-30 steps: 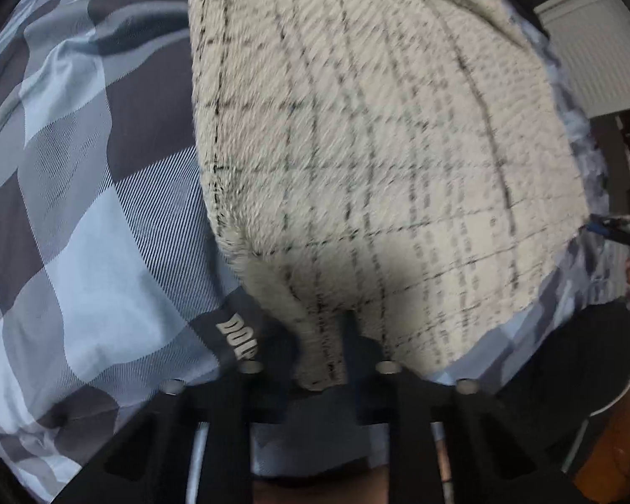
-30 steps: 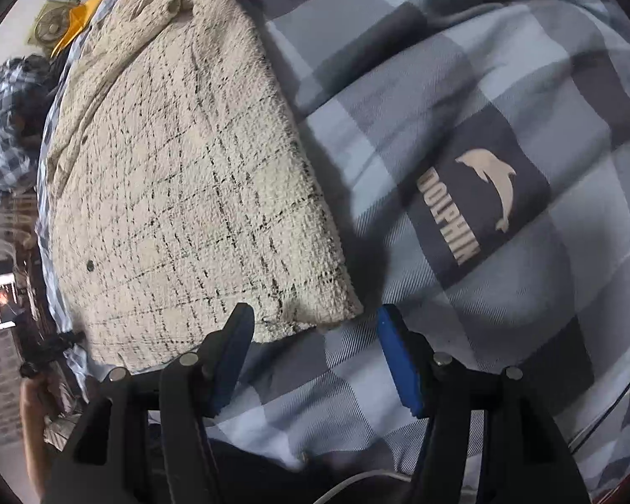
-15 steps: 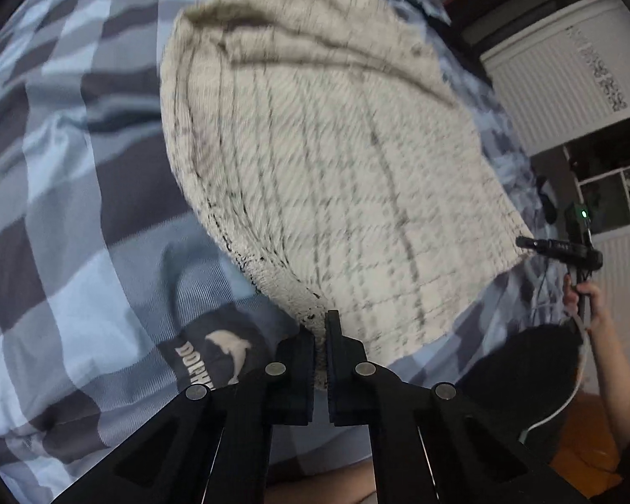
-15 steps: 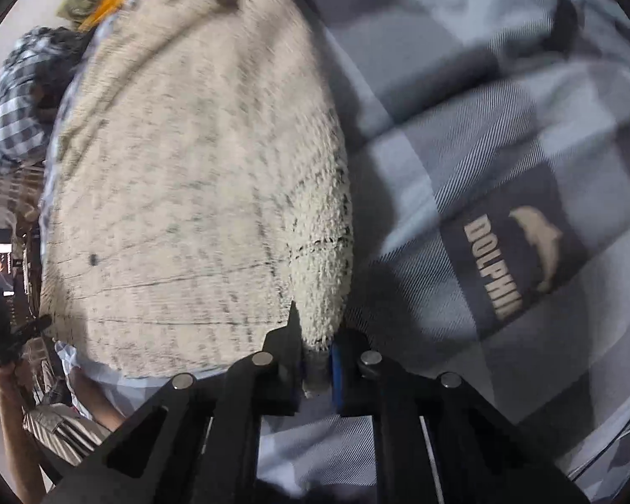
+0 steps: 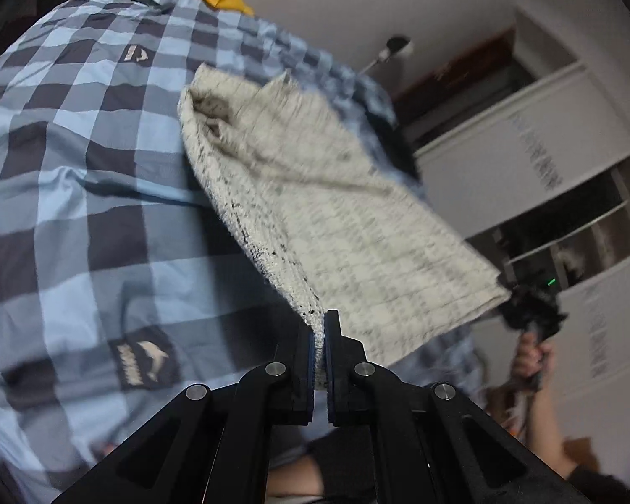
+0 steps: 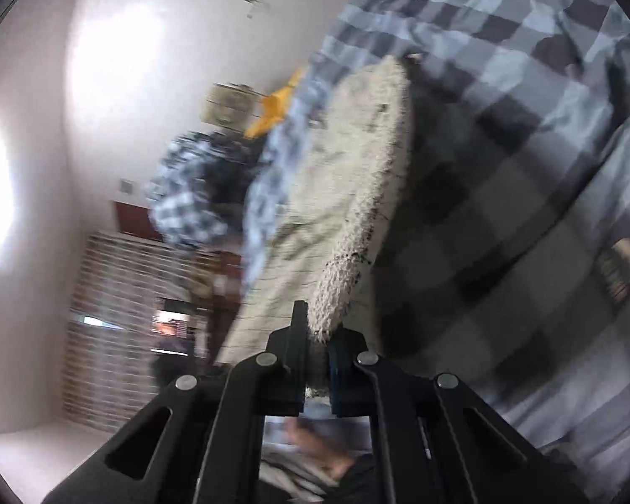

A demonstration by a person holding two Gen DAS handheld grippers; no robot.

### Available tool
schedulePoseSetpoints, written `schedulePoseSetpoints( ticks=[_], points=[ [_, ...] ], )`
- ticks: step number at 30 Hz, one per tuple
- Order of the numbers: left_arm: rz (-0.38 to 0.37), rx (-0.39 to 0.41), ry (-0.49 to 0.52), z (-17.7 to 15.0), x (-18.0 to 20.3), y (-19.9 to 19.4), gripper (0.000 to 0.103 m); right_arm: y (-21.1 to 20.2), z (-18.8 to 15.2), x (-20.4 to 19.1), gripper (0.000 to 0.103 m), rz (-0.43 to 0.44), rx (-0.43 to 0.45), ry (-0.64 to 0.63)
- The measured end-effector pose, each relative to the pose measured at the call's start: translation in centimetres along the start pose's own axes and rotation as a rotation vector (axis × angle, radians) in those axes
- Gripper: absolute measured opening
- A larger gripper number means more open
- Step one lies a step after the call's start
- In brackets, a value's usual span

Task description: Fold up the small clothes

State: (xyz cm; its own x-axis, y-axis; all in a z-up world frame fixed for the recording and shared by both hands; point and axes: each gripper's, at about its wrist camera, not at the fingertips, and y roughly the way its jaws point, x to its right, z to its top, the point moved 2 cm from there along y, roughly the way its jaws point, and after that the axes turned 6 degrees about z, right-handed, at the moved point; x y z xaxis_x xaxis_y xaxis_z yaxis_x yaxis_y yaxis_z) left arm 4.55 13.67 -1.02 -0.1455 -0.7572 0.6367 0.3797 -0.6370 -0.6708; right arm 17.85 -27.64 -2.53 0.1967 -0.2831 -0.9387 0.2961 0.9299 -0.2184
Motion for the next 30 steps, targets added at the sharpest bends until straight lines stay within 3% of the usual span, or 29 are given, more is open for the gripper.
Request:
schedulePoseSetpoints(
  ticks=[7,14,19,22,25,28,30],
  points=[
    [-0.190,0.123,-0.041,-4.1,2.2,-6.0,0.003,-5.5,-1.8,-3.2,0.004,0.153,0.080,-0.004],
    [-0.325,0.207,-0.109,-10.3,2.7,-10.0,0.003,-11.0,-5.6,-2.9,0.004,0.169,0.121,0.045],
    [-0.372,0.219,-0.166,-12.0,2.6,-11.4,0.003,-13.5,-7.1,-3.6,0.004,0.169,0.148,0.069],
    [-0.360,0.227,-0.141,-12.0,3.5,-12.4,0.003,-13.7,-7.3,-4.4,0.004,0.191,0.157,0.074],
    [-0.237,0.220,-0.102,-10.4,3.2,-12.2,0.003,-13.2,-6.3,-4.5,0.004,0.182,0.161,0.071],
    [-0.082,0.169,-0.072,-6.0,2.0,-9.6,0.003,-12.0,-3.7,-3.2,0.004,0.121,0.160,0.082],
    [-0.039,0.138,-0.053,-2.1,1.3,-7.2,0.003,-10.8,-1.3,-2.3,0.004,0.093,0.148,0.098]
  ],
)
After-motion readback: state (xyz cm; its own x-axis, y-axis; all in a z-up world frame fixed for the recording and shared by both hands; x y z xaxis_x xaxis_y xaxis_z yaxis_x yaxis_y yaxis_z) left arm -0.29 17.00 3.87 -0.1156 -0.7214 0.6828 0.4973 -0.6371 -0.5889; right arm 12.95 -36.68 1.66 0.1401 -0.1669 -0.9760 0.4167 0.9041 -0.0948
